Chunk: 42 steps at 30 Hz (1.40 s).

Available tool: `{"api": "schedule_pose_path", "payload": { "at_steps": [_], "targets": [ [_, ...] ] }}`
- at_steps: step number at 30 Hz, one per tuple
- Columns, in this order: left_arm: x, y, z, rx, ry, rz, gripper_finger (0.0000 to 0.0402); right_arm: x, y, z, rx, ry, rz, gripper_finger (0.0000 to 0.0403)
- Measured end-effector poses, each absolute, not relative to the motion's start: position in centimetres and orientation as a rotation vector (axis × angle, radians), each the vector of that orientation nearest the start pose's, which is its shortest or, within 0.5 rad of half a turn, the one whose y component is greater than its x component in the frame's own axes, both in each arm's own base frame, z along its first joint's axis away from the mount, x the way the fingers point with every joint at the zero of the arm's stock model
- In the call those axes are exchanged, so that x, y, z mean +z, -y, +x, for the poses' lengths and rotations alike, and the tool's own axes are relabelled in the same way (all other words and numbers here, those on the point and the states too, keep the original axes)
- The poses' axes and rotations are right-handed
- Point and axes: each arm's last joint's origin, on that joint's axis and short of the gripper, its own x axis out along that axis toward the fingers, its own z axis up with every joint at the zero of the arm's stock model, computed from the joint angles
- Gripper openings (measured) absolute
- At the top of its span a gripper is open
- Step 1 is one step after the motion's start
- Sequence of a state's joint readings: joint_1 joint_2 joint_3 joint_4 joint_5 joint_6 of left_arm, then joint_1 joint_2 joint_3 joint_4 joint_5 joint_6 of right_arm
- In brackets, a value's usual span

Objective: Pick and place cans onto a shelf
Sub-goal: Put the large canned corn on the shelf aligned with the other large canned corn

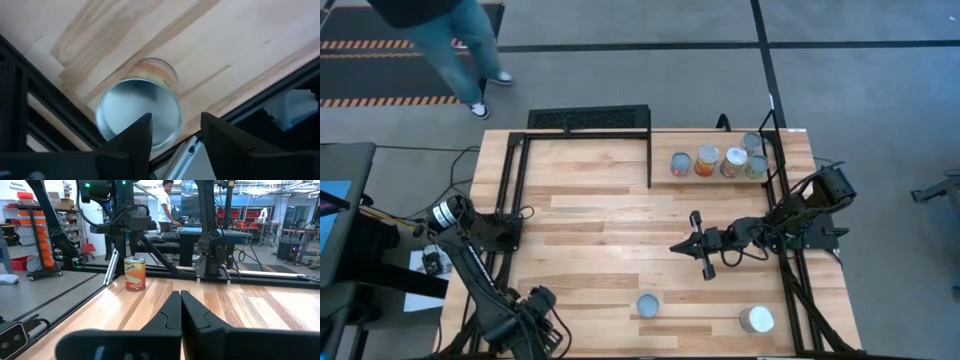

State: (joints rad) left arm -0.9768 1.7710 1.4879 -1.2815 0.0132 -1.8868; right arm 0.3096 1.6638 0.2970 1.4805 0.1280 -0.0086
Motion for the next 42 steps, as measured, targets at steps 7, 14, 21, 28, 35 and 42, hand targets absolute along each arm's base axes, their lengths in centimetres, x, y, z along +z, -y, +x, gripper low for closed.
{"api": "schedule_pose_path", "payload": {
  "at_steps": [7, 14, 21, 28, 35, 42],
  "targets": [
    [23.7, 27.8, 18.6, 0.714, -1.495, -0.669, 0.0135, 14.9, -7.1, 23.8, 0.177, 0.106, 0.015, 0.0009],
    [22.9, 28.2, 18.8, 0.733, -1.519, -0.625, 0.0107, 14.9, -7.1, 23.8, 0.177, 0.105, 0.015, 0.0009],
    [22.9, 27.6, 18.6, 0.776, -1.441, -0.549, 0.0011, 14.9, -7.1, 23.8, 0.177, 0.105, 0.015, 0.0008],
    [22.9, 26.2, 20.3, 0.755, -1.331, -0.471, 0.0000, 14.9, -7.1, 23.8, 0.177, 0.107, 0.015, 0.0008],
    [25.1, 21.7, 23.8, 0.682, -1.196, -0.328, 0.0000, 15.0, -7.1, 23.8, 0.177, 0.116, 0.017, 0.0008],
    [26.7, 15.6, 28.6, 0.531, -1.162, -0.149, 0.0000, 15.3, -7.2, 23.8, 0.182, 0.139, 0.022, 0.0008]
  ]
}}
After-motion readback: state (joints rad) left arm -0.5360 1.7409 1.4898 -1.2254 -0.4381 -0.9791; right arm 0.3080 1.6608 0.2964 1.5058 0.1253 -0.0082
